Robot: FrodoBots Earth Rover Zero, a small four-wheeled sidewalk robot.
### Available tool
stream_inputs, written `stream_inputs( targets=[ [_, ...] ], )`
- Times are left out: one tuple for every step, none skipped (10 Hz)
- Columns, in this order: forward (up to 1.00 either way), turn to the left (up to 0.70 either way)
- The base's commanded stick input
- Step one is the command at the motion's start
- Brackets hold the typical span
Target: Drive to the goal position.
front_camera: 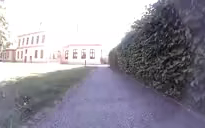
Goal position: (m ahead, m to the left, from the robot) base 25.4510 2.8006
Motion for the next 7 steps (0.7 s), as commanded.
stream_inputs(
  targets=[
    [0.6,0.0],
    [0.6,0.0],
    [0.6,0.0],
    [0.6,0.0],
    [0.6,0.0],
    [0.6,0.0],
    [0.6,0.0]
  ],
)
